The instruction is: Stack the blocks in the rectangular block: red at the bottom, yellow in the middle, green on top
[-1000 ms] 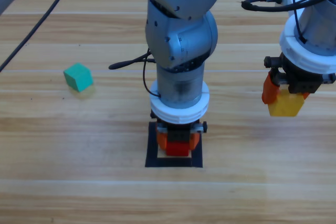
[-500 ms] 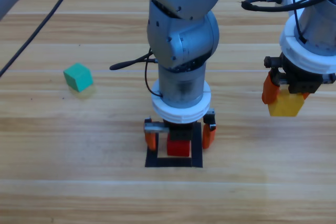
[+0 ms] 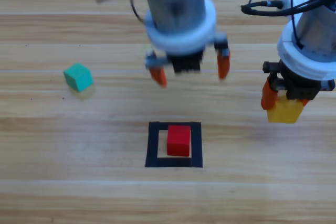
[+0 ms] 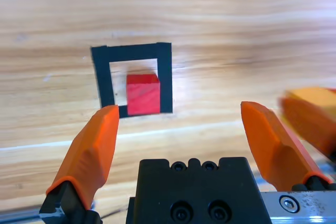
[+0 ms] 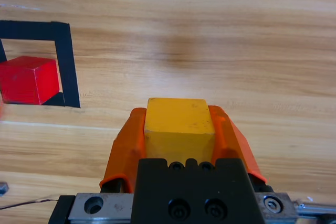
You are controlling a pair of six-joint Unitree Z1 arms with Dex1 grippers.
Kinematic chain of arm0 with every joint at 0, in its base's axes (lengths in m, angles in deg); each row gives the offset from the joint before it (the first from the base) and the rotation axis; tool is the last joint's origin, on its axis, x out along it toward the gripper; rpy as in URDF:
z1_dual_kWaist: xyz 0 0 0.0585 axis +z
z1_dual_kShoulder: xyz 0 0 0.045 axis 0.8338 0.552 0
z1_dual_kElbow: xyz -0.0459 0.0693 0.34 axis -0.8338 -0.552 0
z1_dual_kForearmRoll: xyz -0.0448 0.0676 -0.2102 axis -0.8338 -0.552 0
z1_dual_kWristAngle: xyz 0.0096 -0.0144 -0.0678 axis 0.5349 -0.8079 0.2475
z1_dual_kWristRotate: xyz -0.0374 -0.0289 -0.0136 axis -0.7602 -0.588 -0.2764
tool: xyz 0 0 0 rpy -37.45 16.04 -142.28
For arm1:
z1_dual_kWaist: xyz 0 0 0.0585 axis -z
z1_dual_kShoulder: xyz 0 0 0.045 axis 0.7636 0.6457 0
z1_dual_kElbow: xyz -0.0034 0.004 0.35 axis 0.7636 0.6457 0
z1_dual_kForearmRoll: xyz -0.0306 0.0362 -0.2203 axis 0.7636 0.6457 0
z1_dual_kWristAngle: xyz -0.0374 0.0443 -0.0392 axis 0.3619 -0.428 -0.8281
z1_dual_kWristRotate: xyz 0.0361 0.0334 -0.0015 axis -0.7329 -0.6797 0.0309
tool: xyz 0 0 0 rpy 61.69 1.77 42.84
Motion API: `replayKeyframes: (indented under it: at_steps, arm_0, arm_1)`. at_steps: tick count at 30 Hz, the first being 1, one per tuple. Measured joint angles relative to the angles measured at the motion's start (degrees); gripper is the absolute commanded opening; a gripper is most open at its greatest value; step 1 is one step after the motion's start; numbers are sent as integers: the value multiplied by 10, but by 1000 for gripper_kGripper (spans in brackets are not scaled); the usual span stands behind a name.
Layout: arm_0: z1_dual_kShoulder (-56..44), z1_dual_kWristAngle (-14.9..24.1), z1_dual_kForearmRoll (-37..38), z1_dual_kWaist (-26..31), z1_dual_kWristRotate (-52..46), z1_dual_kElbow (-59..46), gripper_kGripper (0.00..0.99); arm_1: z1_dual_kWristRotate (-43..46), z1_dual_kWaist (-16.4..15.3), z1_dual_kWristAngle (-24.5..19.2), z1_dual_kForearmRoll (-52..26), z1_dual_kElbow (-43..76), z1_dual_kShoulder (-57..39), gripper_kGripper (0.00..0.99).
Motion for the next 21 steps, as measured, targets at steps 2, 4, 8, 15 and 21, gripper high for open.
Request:
replayKeyframes:
  at_steps: [2,4,8,15,21]
  arm_0:
    - [-46,0,-23,15,22,1,990]
    - [-92,0,-32,45,57,-26,990]
    - [-145,0,-35,145,134,-99,990]
    - [-139,0,-35,287,206,-130,990]
    - [-121,-37,-35,351,269,-150,990]
  arm_1:
    - [-13,-14,-3,20,-16,0,20]
    - [-22,-29,-4,49,-52,2,23]
    - [-26,-60,-4,99,-158,49,23]
    - [-48,-92,4,165,-318,191,51]
    - [-63,-112,3,228,-451,266,51]
